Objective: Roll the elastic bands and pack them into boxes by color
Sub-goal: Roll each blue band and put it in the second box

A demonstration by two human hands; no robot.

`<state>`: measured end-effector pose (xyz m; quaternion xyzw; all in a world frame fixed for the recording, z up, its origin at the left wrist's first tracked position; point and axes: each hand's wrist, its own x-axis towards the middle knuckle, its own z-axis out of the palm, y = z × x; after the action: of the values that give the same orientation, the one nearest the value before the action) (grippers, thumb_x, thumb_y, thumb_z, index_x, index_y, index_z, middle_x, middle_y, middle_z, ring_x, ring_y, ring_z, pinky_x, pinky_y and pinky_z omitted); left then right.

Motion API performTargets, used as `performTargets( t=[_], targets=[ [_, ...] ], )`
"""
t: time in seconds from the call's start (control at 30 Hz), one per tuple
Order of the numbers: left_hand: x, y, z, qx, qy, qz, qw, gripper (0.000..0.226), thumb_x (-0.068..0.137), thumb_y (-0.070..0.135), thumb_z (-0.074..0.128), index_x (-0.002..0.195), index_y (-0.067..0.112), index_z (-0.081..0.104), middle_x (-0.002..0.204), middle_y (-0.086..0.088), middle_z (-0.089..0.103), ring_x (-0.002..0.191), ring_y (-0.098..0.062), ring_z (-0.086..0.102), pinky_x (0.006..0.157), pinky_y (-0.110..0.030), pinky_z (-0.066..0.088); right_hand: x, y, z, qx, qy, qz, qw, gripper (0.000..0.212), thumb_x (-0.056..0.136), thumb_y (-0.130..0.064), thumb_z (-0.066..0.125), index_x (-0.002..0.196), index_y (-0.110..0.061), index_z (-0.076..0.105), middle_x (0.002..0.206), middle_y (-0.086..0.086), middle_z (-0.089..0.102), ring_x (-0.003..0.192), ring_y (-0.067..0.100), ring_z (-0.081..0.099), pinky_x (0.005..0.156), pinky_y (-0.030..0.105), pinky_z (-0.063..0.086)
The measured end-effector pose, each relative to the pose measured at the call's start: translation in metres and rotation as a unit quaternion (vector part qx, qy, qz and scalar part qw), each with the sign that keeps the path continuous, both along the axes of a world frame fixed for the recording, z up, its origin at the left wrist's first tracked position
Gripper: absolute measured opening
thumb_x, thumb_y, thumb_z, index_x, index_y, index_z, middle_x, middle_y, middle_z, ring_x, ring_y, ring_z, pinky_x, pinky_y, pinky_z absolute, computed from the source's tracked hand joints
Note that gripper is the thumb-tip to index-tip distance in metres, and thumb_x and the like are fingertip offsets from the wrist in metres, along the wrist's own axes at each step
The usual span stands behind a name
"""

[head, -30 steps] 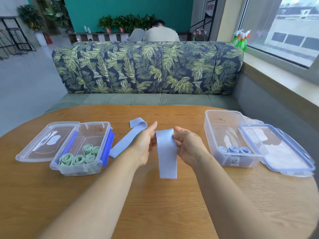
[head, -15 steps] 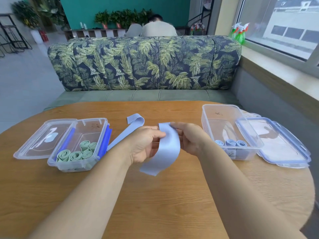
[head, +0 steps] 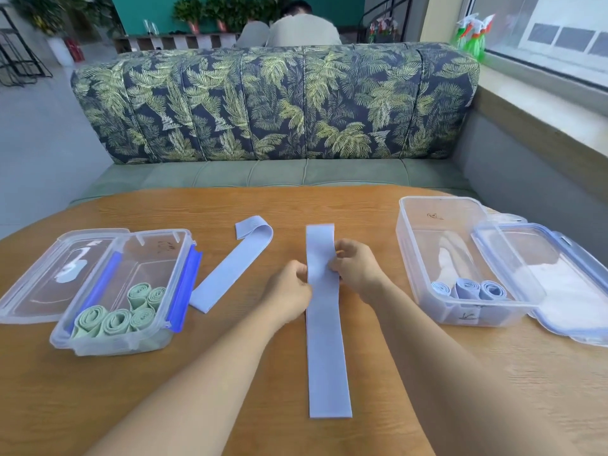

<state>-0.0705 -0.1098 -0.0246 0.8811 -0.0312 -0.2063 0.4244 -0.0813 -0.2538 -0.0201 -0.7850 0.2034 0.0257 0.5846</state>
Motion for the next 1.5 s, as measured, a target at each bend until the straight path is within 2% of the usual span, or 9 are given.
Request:
performTargets(
  t=[0.13,0.23,0.5,0.63,0.73,0.9,1.03,1.37,1.5],
  targets=[
    [0.017,-0.007,-0.007,0.171,-0.081,-0.058,0.98,0.04,0.091,0.021,0.049,0.131,0.023,0.048,0.129,0.002,0.053,0.123,-0.022,0.044,0.096,-0.037,0.045,0.017,-0.007,-0.009,-0.108,0.038,-0.037,0.993,0.044,0.084,-0.012,0.05,0.126,-0.018,0.062,0.11,0.001,0.071,0.096,0.022,0.067,0.086,0.037,0.054],
    [0.021,-0.011,-0.01,0.163,-0.075,-0.053,0.982,0.046,0.09,0.017,0.049,0.136,0.022,0.047,0.137,0.0,0.047,0.124,-0.022,0.047,0.098,-0.037,0.045,0.02,-0.008,-0.007,-0.145,0.053,-0.071,0.985,0.047,0.089,-0.013,0.05,0.136,-0.015,0.055,0.116,0.002,0.067,0.097,0.021,0.061,0.086,0.033,0.051],
    [0.014,-0.014,-0.004,0.015,-0.033,0.009,0.999,0.031,0.091,0.0,0.04,0.091,0.029,0.051,0.111,0.0,0.052,0.095,-0.016,0.047,0.079,-0.025,0.039,0.017,-0.003,-0.014,-0.023,0.031,-0.113,0.993,0.042,0.089,-0.014,0.053,0.132,-0.012,0.057,0.095,0.004,0.071,0.084,0.021,0.068,0.085,0.042,0.057],
    [0.004,-0.008,-0.005,-0.05,0.01,0.05,0.997,0.046,0.096,0.004,0.045,0.141,0.012,0.044,0.138,-0.002,0.051,0.118,-0.016,0.052,0.08,-0.022,0.039,0.0,0.005,-0.019,-0.018,0.021,-0.109,0.994,0.043,0.089,-0.014,0.052,0.132,-0.013,0.059,0.112,0.006,0.07,0.1,0.02,0.067,0.092,0.04,0.054],
    [-0.006,-0.002,-0.006,-0.09,0.021,0.066,0.994,0.031,0.096,0.002,0.045,0.122,0.015,0.056,0.121,-0.005,0.054,0.095,-0.012,0.054,0.077,-0.023,0.04,-0.018,0.01,-0.022,-0.005,0.006,-0.112,0.994,0.041,0.089,-0.014,0.053,0.13,-0.014,0.061,0.117,0.004,0.069,0.105,0.021,0.065,0.093,0.038,0.054],
    [-0.028,0.017,-0.012,-0.127,0.046,0.094,0.986,0.046,0.096,0.005,0.049,0.142,0.007,0.044,0.131,-0.004,0.057,0.12,-0.017,0.055,0.105,-0.033,0.044,-0.06,0.01,-0.024,0.038,0.002,-0.165,0.986,0.029,0.089,-0.01,0.055,0.115,-0.017,0.066,0.097,0.004,0.072,0.079,0.016,0.063,0.073,0.028,0.052],
    [-0.053,0.028,-0.017,-0.137,0.042,0.089,0.986,0.044,0.096,0.005,0.051,0.139,0.007,0.047,0.117,0.0,0.058,0.115,-0.014,0.058,0.103,-0.03,0.045,-0.095,0.017,-0.027,0.045,0.006,-0.169,0.985,0.03,0.088,-0.008,0.057,0.114,-0.017,0.067,0.091,0.004,0.073,0.08,0.016,0.066,0.08,0.032,0.055],
    [-0.11,0.028,-0.006,-0.111,-0.042,0.047,0.992,0.045,0.094,-0.001,0.046,0.138,0.009,0.049,0.136,-0.005,0.054,0.123,-0.012,0.052,0.092,-0.018,0.037,-0.151,0.036,-0.027,0.026,-0.028,-0.145,0.989,0.03,0.086,-0.006,0.057,0.113,-0.012,0.068,0.101,0.003,0.072,0.091,0.017,0.068,0.093,0.04,0.055],
    [-0.124,0.045,-0.01,-0.08,-0.097,0.02,0.992,0.021,0.091,0.01,0.059,0.104,0.023,0.068,0.112,0.003,0.068,0.099,-0.008,0.063,0.071,-0.012,0.044,-0.177,0.029,-0.022,-0.021,-0.056,-0.103,0.993,0.023,0.085,-0.006,0.06,0.102,-0.013,0.072,0.087,0.0,0.074,0.073,0.013,0.064,0.08,0.034,0.056]
  ],
)
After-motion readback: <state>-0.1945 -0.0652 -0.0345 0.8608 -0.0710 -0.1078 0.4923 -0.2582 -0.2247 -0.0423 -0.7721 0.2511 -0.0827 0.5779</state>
